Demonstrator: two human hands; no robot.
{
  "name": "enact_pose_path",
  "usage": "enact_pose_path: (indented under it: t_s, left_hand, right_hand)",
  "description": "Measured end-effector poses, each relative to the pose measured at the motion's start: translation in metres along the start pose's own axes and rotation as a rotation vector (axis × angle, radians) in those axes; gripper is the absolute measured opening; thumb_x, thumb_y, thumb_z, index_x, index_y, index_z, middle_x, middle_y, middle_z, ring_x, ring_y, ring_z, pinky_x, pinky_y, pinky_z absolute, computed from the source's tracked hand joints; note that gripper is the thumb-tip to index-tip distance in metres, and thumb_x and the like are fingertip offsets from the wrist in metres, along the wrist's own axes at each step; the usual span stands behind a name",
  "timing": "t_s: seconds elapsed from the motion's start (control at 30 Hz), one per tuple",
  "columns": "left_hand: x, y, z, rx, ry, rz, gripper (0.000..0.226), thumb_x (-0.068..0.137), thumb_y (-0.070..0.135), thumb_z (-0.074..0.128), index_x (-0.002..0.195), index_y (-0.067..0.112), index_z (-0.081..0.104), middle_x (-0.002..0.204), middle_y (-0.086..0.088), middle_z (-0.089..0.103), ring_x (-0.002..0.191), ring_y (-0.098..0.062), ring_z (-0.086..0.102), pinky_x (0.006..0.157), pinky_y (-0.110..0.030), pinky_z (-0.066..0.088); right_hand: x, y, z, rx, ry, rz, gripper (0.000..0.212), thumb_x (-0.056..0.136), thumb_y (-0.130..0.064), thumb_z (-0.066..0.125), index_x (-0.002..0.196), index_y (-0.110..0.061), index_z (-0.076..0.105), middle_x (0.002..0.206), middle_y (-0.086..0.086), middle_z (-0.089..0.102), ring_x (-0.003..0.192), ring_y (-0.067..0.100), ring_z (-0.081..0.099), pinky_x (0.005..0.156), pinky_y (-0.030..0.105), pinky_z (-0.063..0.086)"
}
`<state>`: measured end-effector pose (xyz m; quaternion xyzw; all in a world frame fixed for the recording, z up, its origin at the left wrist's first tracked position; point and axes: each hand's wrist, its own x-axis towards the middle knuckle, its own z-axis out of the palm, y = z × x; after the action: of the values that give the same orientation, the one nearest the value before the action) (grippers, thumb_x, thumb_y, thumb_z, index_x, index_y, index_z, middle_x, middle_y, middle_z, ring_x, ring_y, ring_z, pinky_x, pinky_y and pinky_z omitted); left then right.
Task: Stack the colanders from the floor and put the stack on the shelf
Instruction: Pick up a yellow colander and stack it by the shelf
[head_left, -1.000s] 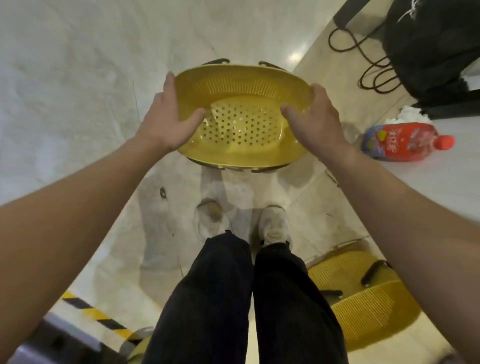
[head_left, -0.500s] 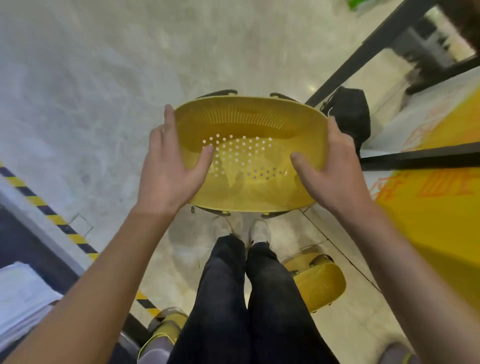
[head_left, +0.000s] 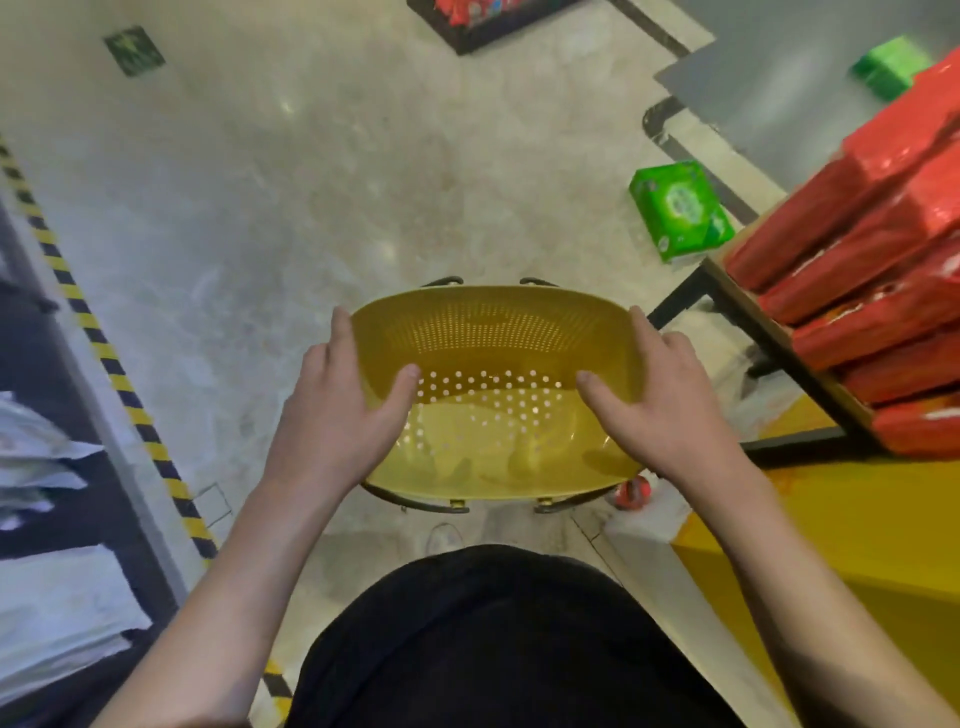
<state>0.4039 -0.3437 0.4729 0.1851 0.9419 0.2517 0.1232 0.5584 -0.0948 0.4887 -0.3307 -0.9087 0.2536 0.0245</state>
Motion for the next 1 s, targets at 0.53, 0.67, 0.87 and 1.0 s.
enact_pose_path:
  t_s: [0.53,0.67,0.87,1.0]
  left_hand:
    - [-0.024,-0.023,-0.04,-0.051,0.347,-0.402,0.084,0.089,0.066,0.05,0.156,0.027,0.016,0.16,0.001,0.027,0.139,-0.021,0.036,0.096,-0.038,0.039]
    - [-0.067,-0.027,-0.043,-0.264,0.556,-0.648,0.072,0.086,0.064,0.056,0.146,0.03,0.033,0.146,0.001,0.047,0.132,-0.02,0.044,0.106,-0.037,0.039]
    - [-0.142,-0.018,-0.021,-0.253,0.748,-0.975,0.083,0.083,0.068,0.05,0.149,0.021,0.032,0.146,-0.005,0.05,0.133,-0.025,0.046,0.105,-0.041,0.041]
    - [-0.202,-0.006,0.001,-0.226,0.88,-1.166,0.086,0.088,0.061,0.054,0.155,0.015,0.026,0.156,-0.007,0.039,0.14,-0.026,0.038,0.109,-0.041,0.034]
  right_hand:
    - [0.081,-0.079,0.026,0.081,-0.225,-0.455,0.092,0.083,-0.07,0.051,0.155,-0.024,0.016,0.144,0.011,0.038,0.124,0.022,0.044,0.089,0.027,0.032]
    - [0.11,-0.113,0.035,0.067,-0.329,-0.667,0.09,0.083,-0.068,0.051,0.154,-0.02,0.024,0.142,0.011,0.043,0.124,0.021,0.043,0.091,0.027,0.032]
    - [0.103,-0.175,0.076,0.015,-0.519,-1.005,0.083,0.086,-0.06,0.06,0.152,-0.018,0.029,0.14,0.016,0.046,0.125,0.028,0.046,0.092,0.029,0.031]
    - [0.06,-0.203,0.101,-0.011,-0.638,-1.197,0.086,0.082,-0.065,0.054,0.151,-0.019,0.03,0.137,0.015,0.048,0.121,0.029,0.049,0.091,0.026,0.032]
